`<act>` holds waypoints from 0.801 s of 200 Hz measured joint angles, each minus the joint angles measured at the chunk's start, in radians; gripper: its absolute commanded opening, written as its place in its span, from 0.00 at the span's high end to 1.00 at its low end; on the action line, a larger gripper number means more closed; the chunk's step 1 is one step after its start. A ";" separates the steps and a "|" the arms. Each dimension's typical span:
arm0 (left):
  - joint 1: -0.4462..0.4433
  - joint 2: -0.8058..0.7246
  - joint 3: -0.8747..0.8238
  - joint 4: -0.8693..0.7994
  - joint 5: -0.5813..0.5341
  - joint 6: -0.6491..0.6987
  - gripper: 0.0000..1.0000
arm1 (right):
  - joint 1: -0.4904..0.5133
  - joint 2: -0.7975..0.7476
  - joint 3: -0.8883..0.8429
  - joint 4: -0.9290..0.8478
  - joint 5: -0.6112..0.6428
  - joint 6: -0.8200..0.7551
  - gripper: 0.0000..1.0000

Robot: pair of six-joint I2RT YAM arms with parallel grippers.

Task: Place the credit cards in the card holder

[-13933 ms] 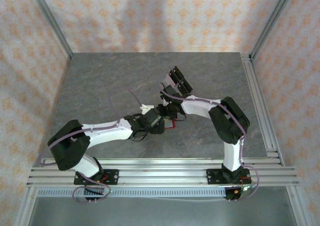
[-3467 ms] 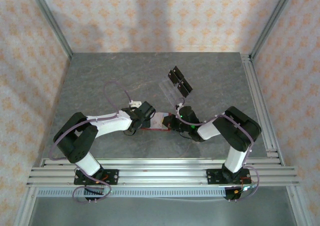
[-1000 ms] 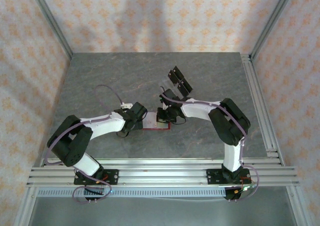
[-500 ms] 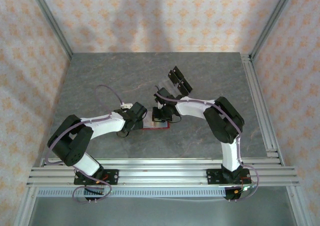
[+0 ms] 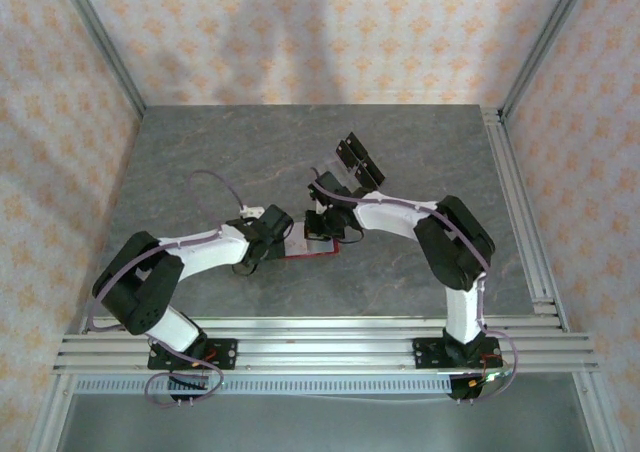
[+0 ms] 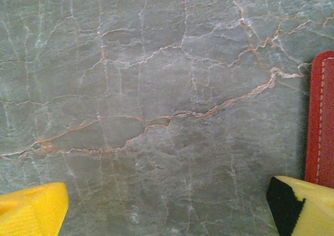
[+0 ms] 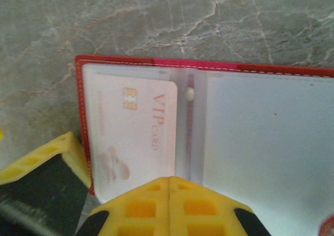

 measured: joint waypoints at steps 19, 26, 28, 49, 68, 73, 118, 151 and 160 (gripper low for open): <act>0.000 -0.007 0.000 -0.020 -0.020 0.000 0.01 | 0.000 -0.023 -0.001 -0.002 0.002 -0.005 1.00; 0.000 -0.007 0.000 -0.026 -0.024 0.000 0.00 | 0.000 -0.023 -0.001 -0.002 0.003 -0.005 1.00; 0.000 -0.007 0.000 -0.028 -0.026 0.000 0.00 | 0.000 -0.023 -0.001 -0.002 0.003 -0.005 1.00; 0.002 -0.007 0.000 -0.041 -0.039 -0.001 0.00 | 0.000 -0.021 -0.002 -0.004 0.003 -0.008 1.00; 0.002 0.000 0.000 -0.040 -0.039 -0.001 0.00 | 0.000 -0.018 -0.002 -0.004 0.003 -0.010 1.00; 0.002 0.002 0.000 -0.039 -0.039 -0.003 0.00 | 0.000 -0.016 -0.002 -0.004 0.003 -0.011 1.00; 0.002 0.019 0.009 -0.037 -0.039 -0.007 0.00 | 0.000 0.024 -0.002 -0.006 0.003 -0.019 1.00; 0.002 0.028 0.015 -0.037 -0.039 -0.007 0.00 | 0.000 0.042 -0.002 -0.011 0.003 -0.023 1.00; 0.002 0.031 0.016 -0.037 -0.039 -0.007 0.00 | 0.000 0.043 -0.002 -0.011 0.003 -0.024 1.00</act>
